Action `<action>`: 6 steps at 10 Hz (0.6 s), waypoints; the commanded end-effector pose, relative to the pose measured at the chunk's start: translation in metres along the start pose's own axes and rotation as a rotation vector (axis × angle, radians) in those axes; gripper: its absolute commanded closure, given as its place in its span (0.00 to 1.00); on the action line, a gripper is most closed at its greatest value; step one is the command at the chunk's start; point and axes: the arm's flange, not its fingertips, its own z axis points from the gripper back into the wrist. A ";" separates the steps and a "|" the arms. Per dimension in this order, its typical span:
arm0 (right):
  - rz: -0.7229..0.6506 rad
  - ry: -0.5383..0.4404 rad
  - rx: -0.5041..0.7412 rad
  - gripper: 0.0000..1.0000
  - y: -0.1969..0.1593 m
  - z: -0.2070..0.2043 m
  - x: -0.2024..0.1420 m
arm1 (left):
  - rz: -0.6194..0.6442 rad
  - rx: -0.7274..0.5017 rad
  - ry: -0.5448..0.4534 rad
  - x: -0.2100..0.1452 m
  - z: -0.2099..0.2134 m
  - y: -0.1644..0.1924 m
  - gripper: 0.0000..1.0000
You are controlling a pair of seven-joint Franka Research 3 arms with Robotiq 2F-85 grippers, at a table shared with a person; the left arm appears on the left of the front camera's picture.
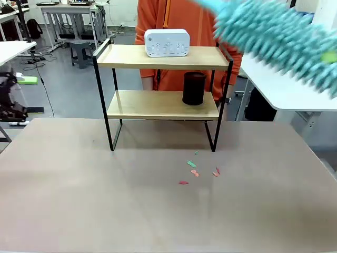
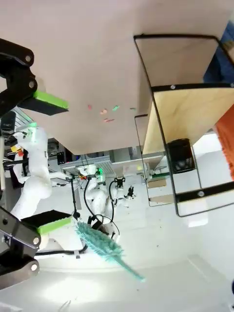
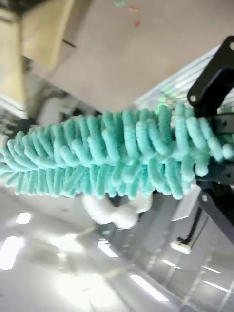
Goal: Clean the shelf.
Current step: Hand the Duster back to the human.
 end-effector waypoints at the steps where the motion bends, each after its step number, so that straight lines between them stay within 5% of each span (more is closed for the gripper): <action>1: -0.056 -0.229 -0.022 1.00 -0.019 0.030 -0.021 | -0.071 0.032 -0.010 -0.002 0.019 -0.023 0.00; 3: -0.252 -0.434 -0.150 1.00 -0.054 0.074 -0.055 | -0.071 0.032 -0.010 -0.002 0.019 -0.023 0.00; 6: -0.553 -0.496 -0.291 1.00 -0.117 0.076 -0.083 | -0.071 0.032 -0.010 -0.002 0.019 -0.023 0.00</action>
